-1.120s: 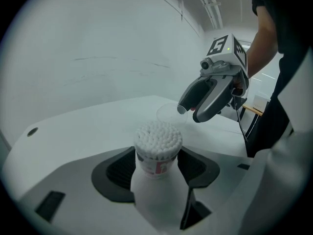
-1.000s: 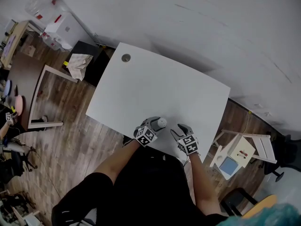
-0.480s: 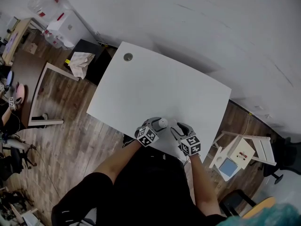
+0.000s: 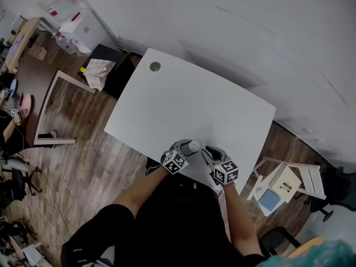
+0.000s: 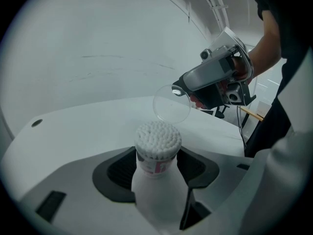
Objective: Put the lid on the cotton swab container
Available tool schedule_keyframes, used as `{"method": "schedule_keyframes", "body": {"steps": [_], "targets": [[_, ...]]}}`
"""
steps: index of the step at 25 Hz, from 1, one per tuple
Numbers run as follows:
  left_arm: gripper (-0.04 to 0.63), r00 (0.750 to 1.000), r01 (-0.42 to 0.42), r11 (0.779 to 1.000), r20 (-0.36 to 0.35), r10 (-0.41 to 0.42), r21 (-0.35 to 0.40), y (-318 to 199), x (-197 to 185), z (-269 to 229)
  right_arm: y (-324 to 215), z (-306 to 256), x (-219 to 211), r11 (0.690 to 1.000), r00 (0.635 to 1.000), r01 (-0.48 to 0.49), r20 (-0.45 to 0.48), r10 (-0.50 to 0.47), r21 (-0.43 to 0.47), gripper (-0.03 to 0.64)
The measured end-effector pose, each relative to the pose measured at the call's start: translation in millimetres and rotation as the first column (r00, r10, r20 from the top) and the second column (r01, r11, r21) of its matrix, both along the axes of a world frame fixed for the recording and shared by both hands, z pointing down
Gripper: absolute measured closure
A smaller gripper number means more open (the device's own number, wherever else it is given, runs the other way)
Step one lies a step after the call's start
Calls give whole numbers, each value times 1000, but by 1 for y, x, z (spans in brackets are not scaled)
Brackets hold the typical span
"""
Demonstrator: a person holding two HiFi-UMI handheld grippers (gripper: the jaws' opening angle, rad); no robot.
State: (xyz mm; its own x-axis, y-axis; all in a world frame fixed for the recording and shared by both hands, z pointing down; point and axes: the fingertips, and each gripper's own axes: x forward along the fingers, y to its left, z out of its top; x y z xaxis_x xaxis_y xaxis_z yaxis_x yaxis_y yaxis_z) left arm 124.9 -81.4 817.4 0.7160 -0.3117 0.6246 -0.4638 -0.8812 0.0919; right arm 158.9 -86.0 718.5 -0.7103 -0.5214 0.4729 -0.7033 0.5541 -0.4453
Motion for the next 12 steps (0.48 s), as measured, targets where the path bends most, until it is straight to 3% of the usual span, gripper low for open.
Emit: {"method": "schedule_keyframes", "body": {"steps": [7,12], "targets": [[330,1000,25,1000,-10,-25,-5,0,-2,1,0,-1,-14,1000,999,11,44,-11,-6,508],[330,999,33,999,-12,-33,-9,1,-2,2,1,4,-25,996,997,72,-18,-71,45,508]]}}
